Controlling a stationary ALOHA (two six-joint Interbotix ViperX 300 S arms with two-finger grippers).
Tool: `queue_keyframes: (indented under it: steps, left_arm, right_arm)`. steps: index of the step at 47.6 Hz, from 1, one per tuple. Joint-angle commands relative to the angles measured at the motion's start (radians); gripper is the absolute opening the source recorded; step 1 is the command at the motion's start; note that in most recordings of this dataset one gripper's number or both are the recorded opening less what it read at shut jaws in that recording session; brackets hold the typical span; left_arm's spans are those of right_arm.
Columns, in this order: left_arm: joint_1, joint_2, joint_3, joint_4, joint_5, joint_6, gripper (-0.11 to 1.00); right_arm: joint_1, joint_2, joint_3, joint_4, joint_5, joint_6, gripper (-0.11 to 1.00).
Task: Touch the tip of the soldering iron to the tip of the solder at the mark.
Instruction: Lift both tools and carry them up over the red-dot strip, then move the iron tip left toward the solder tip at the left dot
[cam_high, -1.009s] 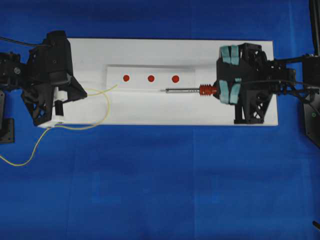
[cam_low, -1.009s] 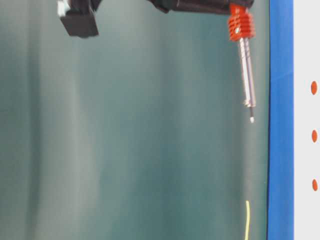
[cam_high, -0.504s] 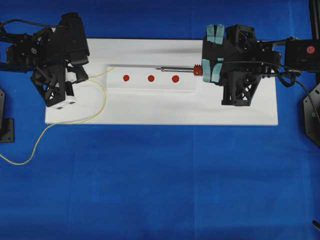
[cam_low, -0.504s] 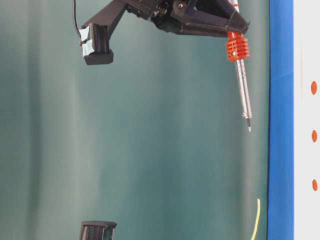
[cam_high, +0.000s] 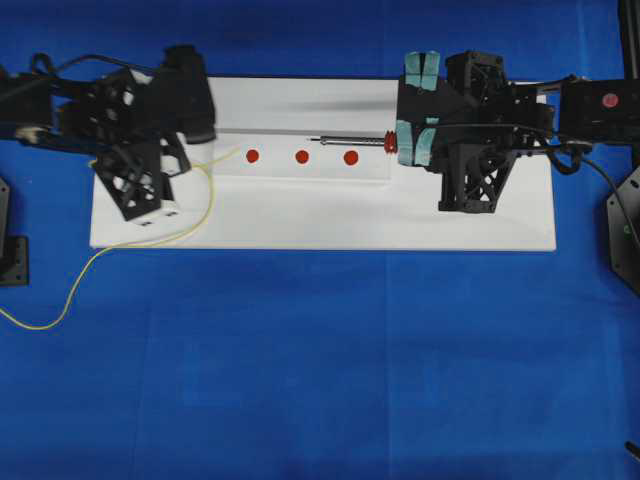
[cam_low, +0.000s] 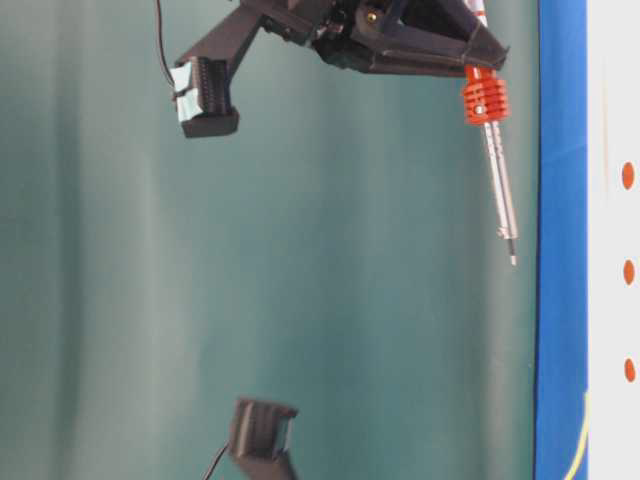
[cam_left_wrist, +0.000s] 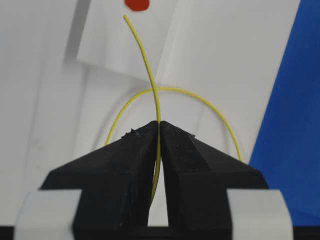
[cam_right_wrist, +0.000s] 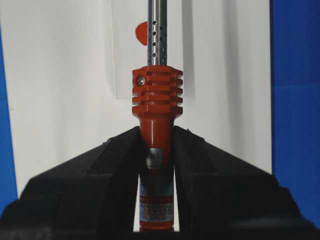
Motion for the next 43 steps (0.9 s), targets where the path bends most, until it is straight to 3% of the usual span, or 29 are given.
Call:
queue_keyframes:
  steps: [1, 43]
  left_arm:
    - [-0.006, 0.018, -0.035, -0.002, -0.014, 0.002, 0.01]
    - [-0.011, 0.097, -0.066, -0.002, -0.003, 0.011, 0.01]
  right_arm:
    - [-0.002, 0.005, -0.032, -0.003, -0.006, 0.002, 0.06]
    - [-0.002, 0.080, -0.078, -0.003, -0.003, 0.000, 0.06]
